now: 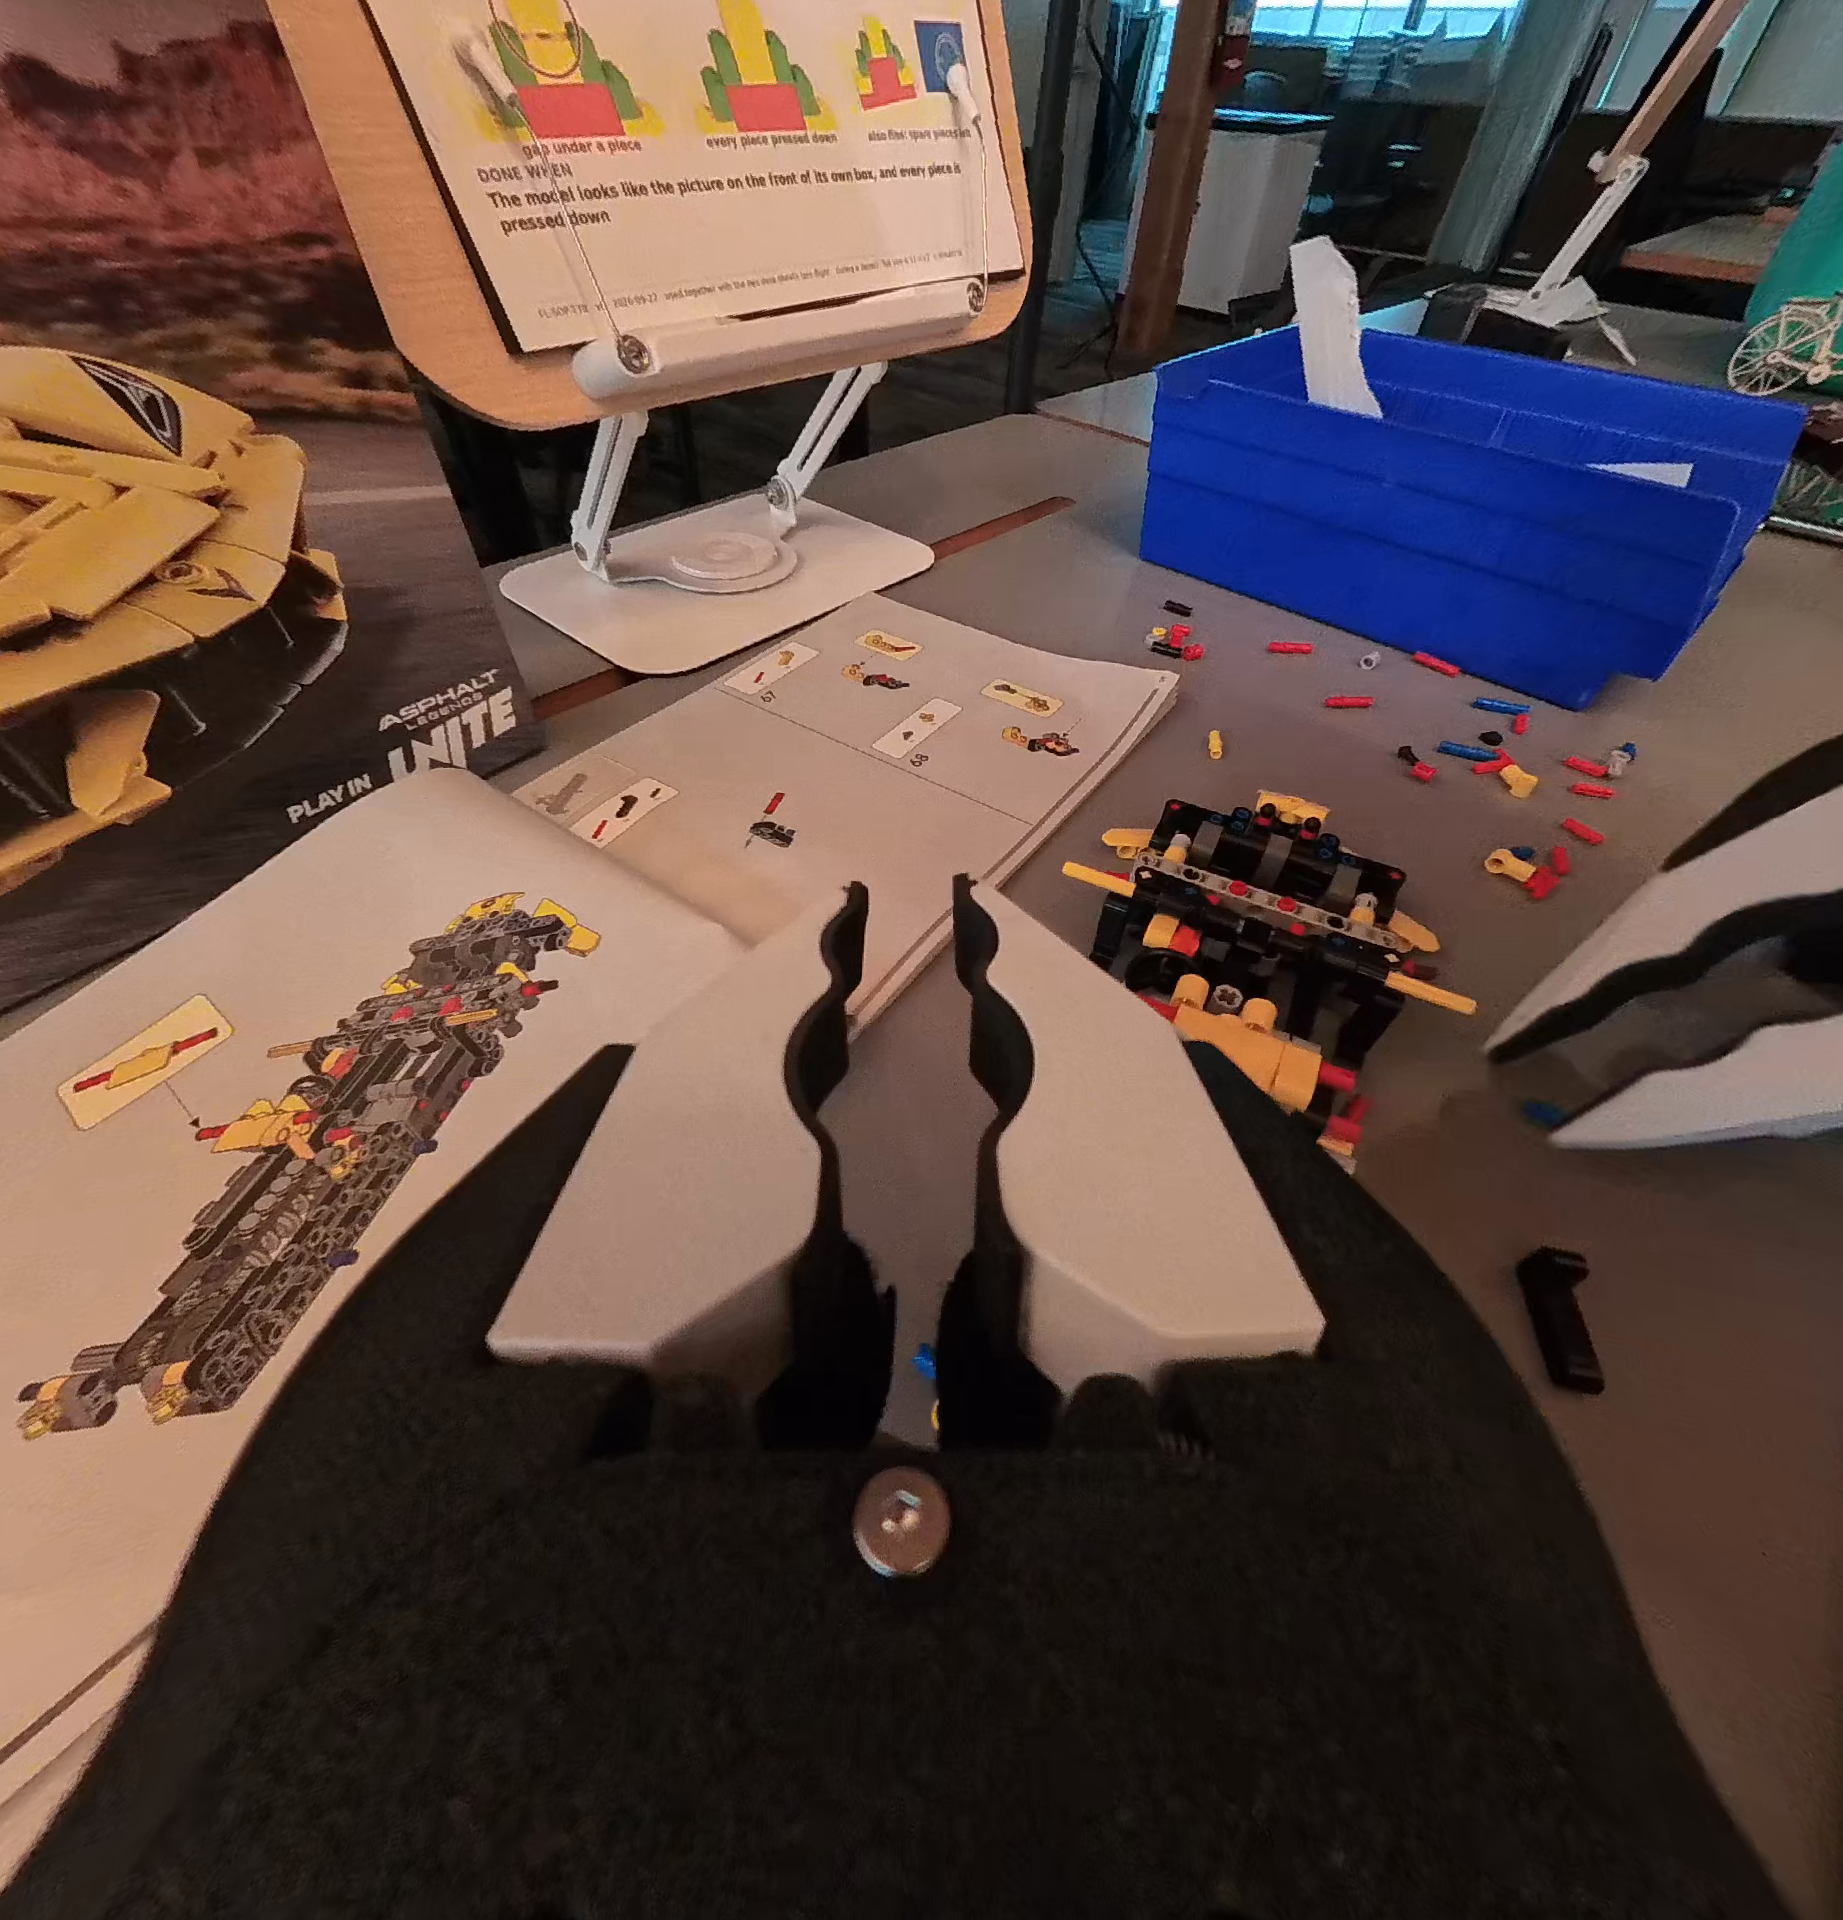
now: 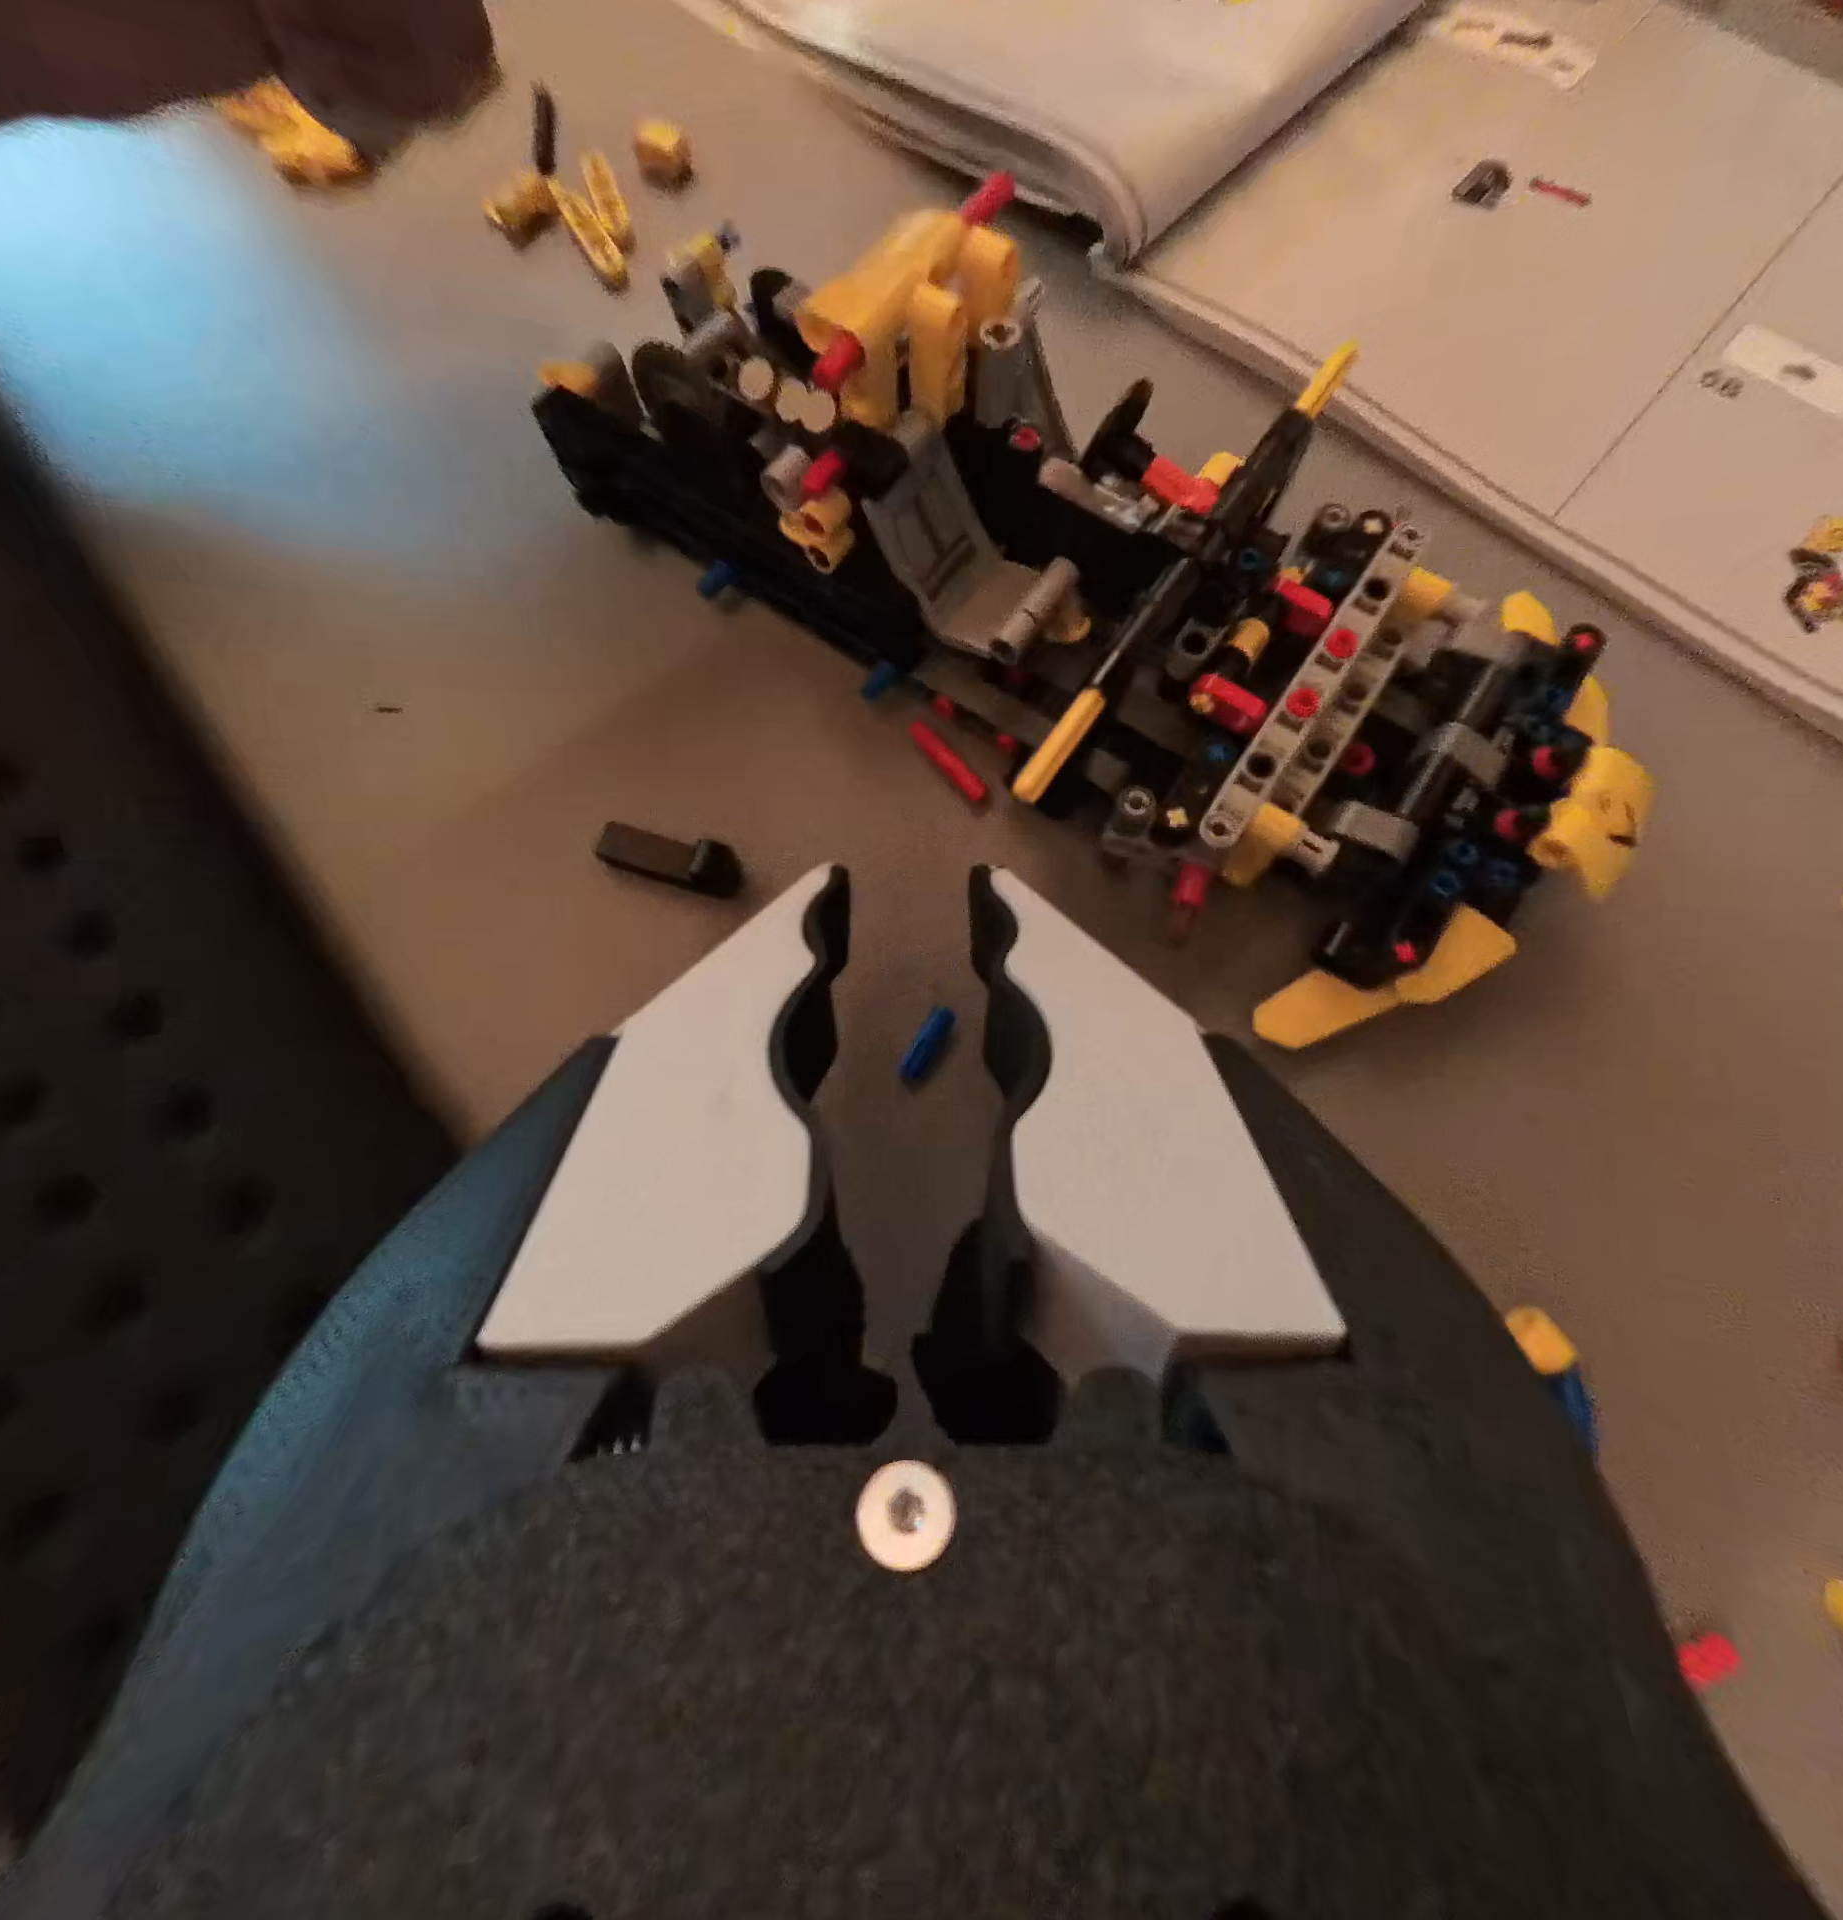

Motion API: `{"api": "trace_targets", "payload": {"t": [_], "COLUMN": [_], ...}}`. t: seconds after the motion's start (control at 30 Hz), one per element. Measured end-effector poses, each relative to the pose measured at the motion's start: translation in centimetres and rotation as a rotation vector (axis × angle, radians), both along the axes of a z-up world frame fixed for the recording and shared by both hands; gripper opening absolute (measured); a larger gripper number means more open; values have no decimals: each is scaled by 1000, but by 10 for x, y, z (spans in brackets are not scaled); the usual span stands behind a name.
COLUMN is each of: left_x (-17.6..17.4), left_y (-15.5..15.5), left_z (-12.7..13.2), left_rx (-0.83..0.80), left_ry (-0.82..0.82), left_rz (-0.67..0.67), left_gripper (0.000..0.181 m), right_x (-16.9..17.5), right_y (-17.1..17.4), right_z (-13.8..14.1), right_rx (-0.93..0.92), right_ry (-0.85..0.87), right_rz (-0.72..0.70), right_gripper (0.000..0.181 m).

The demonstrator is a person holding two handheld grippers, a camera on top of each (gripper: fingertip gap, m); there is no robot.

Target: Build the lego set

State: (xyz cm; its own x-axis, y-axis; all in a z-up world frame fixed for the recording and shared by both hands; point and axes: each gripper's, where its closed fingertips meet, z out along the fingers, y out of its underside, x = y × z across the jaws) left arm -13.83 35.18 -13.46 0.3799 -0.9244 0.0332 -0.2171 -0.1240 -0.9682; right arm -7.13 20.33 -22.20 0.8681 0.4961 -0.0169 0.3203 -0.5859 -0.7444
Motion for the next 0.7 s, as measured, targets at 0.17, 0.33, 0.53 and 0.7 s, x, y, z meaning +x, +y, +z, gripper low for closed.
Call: {"api": "trace_targets", "payload": {"t": [0.17, 0.33, 0.53, 0.7], "left_x": [-2, -3, -5, -6], "left_y": [1, 2, 2, 3], "left_z": [5, 7, 8, 9], "left_rx": [7, -1, 5, 3], "left_ry": [-15, -23, -23, -27], "left_rz": [2, 1, 2, 4], "left_gripper": [16, 16, 17, 16], "right_x": [-4, -8, -9, -15], "right_y": [18, 29, 30, 10], "right_z": [-14, -21, -21, -10], "right_rx": [-47, -42, -46, -24], "right_ry": [27, -18, -58, -30], "right_rz": [-8, 26, 89, 153], "right_gripper": [22, 23, 4, 4]}}
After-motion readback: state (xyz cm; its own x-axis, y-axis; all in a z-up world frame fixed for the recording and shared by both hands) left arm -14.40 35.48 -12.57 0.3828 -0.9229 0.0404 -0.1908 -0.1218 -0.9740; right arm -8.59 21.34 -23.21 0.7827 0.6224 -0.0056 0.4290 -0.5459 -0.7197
